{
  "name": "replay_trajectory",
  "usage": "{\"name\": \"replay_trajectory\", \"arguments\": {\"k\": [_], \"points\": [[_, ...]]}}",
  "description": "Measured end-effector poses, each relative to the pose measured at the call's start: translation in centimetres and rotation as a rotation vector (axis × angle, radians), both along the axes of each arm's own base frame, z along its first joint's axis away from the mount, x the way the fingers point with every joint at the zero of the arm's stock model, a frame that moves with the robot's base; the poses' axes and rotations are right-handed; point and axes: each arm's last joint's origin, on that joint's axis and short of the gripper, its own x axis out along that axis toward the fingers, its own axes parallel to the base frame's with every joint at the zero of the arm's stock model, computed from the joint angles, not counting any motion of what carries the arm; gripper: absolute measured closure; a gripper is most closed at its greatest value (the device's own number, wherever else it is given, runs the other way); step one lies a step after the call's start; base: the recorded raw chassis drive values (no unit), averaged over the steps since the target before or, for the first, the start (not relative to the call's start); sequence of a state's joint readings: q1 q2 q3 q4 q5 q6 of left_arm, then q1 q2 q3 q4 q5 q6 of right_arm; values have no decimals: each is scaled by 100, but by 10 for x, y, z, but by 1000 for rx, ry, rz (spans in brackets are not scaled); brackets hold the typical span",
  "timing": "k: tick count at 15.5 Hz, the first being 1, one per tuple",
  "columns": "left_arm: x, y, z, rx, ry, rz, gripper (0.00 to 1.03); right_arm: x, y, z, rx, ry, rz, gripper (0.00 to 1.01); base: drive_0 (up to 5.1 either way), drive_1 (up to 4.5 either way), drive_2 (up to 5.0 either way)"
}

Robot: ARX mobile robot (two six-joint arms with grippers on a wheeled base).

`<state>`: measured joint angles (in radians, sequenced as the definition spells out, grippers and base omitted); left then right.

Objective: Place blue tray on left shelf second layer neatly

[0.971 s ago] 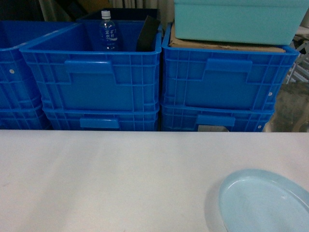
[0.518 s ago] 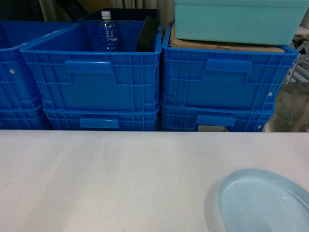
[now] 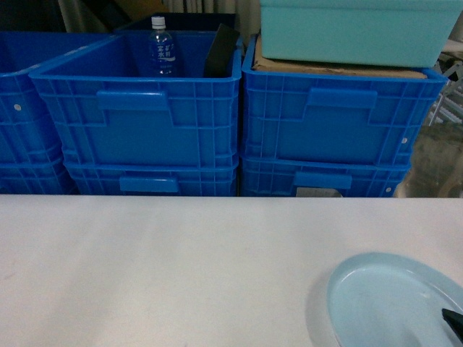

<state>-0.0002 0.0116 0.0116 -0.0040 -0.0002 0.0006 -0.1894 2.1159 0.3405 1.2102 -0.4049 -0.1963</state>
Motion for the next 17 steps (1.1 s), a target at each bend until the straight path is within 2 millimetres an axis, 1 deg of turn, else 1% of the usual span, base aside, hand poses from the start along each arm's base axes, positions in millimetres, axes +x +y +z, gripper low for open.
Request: {"name": "replay_trajectory", "arguments": {"k": [3, 4, 6, 7, 9, 10, 12, 17], "points": [[0, 0, 0, 0, 0, 0, 5, 7, 27, -1, 16, 5, 58, 3, 0, 0, 0], [0, 0, 0, 0, 0, 0, 5, 9, 31, -2, 17, 3, 59, 3, 0, 0, 0], [0, 0, 0, 0, 0, 0, 5, 8, 30, -11, 12, 21, 41, 3, 0, 0, 0], [0, 0, 0, 0, 0, 0, 5, 9, 26, -14, 15, 25, 28, 3, 0, 0, 0], [0, 0, 0, 0, 0, 0, 5, 15, 15, -19, 6, 19, -3, 3, 0, 0, 0], [0, 0, 0, 0, 0, 0, 5, 19, 13, -21, 4, 22, -7, 3, 0, 0, 0], [0, 0, 0, 0, 0, 0, 5, 26, 10, -21, 7, 19, -21, 3, 0, 0, 0], [0, 0, 0, 0, 0, 0, 5, 27, 10, -11, 21, 10, -35, 3, 0, 0, 0]]}}
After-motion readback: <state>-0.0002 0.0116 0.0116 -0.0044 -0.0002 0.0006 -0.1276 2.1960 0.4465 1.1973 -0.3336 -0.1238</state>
